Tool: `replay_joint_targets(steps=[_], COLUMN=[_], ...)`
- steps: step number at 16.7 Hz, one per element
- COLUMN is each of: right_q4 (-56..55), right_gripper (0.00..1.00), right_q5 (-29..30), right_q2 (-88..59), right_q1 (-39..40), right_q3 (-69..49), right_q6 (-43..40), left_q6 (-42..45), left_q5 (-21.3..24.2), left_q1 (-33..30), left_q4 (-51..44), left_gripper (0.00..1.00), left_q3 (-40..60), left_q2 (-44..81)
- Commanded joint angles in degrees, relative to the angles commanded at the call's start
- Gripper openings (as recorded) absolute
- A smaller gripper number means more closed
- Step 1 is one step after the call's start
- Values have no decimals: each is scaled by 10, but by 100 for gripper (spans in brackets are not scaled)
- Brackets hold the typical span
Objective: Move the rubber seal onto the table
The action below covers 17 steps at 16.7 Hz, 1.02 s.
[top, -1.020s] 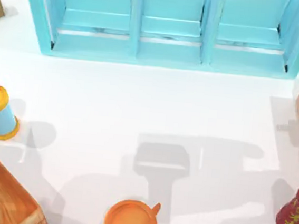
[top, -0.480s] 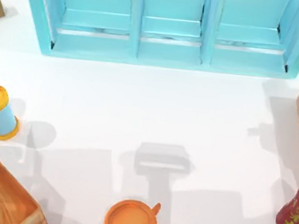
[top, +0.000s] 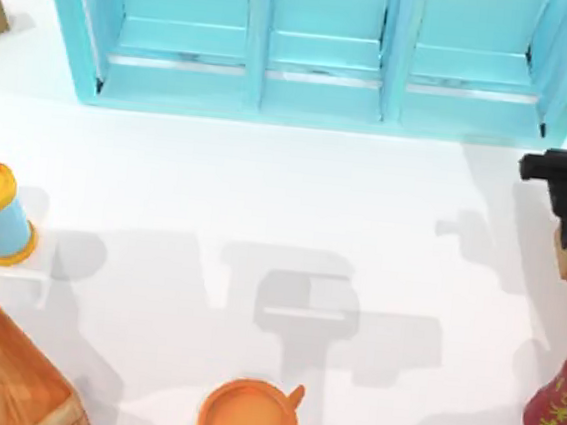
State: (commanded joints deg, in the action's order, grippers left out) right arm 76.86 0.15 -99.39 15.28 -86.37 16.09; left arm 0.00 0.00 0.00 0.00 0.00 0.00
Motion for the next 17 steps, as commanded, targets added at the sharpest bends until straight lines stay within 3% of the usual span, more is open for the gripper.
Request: replay_joint_targets(steps=[7, 17], right_q4=[-112, -179], right_gripper=[0, 0], right_q5=[1, 0], right_q2=[-189, -212], right_q1=[91, 96], right_q3=[-74, -37], right_q6=[94, 100], left_q6=[0, 0], left_q5=[0, 0], left_q1=[0, 0], left_q4=[0, 0], left_gripper=[100, 100], left_q3=[0, 0], left_q2=[0, 0])
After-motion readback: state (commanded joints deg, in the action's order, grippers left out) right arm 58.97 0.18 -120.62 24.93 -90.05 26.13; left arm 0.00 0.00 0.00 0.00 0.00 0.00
